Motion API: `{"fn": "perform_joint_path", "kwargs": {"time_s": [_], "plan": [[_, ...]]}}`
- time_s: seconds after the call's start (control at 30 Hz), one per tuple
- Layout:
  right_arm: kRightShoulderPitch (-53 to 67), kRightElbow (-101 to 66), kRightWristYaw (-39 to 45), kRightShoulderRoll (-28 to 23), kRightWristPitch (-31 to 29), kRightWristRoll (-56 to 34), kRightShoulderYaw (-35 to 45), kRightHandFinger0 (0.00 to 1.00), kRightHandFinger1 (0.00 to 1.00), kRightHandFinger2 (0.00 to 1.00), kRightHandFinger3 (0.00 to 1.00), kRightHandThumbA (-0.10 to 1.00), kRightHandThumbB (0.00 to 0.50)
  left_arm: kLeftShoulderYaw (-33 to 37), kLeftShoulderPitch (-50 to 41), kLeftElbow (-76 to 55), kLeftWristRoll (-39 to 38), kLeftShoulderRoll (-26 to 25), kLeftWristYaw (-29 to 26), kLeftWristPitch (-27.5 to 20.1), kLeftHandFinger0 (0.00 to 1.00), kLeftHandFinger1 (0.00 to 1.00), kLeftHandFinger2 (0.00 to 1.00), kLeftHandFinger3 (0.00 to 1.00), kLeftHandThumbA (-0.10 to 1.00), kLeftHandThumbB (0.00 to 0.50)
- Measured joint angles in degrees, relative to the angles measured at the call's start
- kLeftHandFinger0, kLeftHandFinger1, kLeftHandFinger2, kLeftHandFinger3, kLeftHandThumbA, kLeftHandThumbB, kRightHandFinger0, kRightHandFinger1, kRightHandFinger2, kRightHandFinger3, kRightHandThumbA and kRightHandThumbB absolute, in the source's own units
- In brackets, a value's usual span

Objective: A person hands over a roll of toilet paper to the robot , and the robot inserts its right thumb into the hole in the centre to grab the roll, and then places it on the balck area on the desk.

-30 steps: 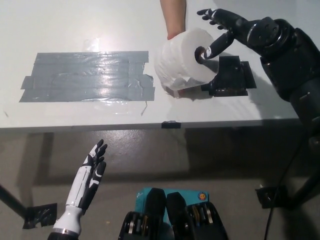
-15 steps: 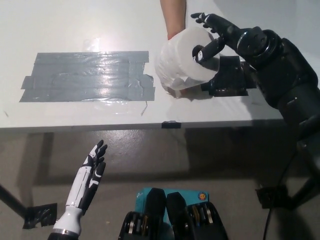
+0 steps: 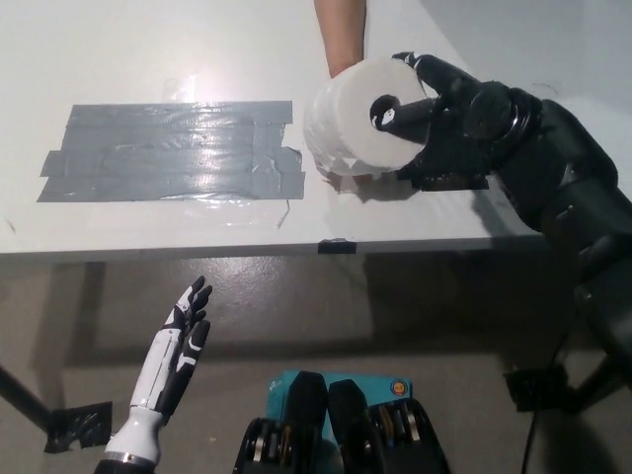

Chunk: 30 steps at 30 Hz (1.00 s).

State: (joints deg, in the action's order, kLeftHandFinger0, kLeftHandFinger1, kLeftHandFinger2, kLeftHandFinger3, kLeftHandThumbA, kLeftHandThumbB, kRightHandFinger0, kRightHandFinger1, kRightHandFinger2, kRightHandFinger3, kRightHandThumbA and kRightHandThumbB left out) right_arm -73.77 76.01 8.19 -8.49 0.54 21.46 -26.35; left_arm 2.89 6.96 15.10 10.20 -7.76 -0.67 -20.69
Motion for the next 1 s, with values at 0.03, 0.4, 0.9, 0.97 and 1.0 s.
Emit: {"fn": "perform_joint_path", "kwargs": {"time_s": [0.03,0.4,0.9,0.97,1.0], "plan": [[-0.01,0.13,-0.34,0.11,-0.07,0.19,-0.19,1.00,1.00,1.00,1.00,1.00,0.418,0.00,0.00,0.00,0.01,-0.01,0.00,0.00,1.00,1.00,1.00,1.00,0.97,0.180],[-0.09,2.41,-10.29,2.88,-2.56,1.66,-0.43,0.10,0.31,0.57,0.48,-0.10,0.260,0.01,0.06,-0.04,0.35,-0.02,0.02,-0.01,1.00,1.00,1.00,1.00,0.97,0.195],[0.11,4.20,-12.57,3.30,-4.80,-1.13,8.13,0.33,0.60,0.91,0.68,-0.10,0.232,0.01,1.34,0.07,0.47,-0.09,0.05,-0.05,1.00,1.00,1.00,1.00,0.98,0.189],[0.11,4.29,-11.70,3.33,-4.73,-3.11,11.82,0.20,0.54,0.96,0.83,-0.10,0.216,0.01,1.87,0.17,0.47,-0.09,0.05,-0.10,1.00,1.00,1.00,1.00,0.98,0.187],[0.11,4.33,-11.38,3.37,-4.62,-3.85,13.22,0.01,0.45,0.95,0.94,-0.10,0.211,0.01,2.00,0.18,0.47,-0.08,0.05,-0.10,1.00,1.00,1.00,1.00,0.98,0.189]]}}
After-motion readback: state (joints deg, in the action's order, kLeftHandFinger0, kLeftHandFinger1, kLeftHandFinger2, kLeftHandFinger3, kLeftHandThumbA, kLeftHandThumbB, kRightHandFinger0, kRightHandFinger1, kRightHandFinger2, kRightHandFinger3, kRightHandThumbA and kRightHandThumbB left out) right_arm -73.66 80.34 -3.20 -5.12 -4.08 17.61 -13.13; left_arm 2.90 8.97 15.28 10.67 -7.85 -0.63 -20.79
